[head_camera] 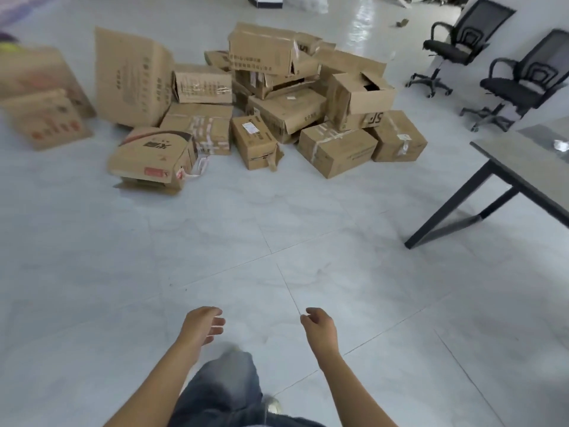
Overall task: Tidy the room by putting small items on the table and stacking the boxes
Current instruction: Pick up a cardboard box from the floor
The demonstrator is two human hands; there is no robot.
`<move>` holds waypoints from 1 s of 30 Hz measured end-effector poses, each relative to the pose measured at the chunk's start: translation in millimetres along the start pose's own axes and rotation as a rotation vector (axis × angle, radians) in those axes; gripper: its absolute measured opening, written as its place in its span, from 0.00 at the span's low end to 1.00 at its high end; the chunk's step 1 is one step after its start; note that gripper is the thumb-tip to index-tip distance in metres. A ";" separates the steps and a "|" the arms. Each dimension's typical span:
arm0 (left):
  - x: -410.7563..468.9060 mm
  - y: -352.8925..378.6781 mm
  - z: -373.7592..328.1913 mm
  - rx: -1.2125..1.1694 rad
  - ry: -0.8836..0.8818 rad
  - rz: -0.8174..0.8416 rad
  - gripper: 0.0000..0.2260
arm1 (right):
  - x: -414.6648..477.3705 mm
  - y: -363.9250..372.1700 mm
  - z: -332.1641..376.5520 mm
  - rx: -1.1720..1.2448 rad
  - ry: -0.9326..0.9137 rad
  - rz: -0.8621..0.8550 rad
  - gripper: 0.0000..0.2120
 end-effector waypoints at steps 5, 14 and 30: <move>39.5 -11.8 -32.3 -0.120 -0.014 -0.076 0.07 | 56.9 18.5 51.9 -0.089 -0.051 0.053 0.18; 146.1 16.3 -216.1 -0.233 0.105 -0.028 0.03 | 166.8 -10.7 149.6 -0.147 -0.060 -0.118 0.15; 241.1 152.5 -302.6 0.096 -0.014 0.118 0.05 | 298.0 -63.3 192.1 -0.087 0.106 -0.136 0.15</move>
Point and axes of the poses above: each hand's wrist, its own x-axis towards the middle knuckle, its own y-axis out of the palm, z = x × y, the point moved 10 cm from there along x, towards the middle knuckle, and after that the axes turned 2 degrees about y, right-handed, at the moved point
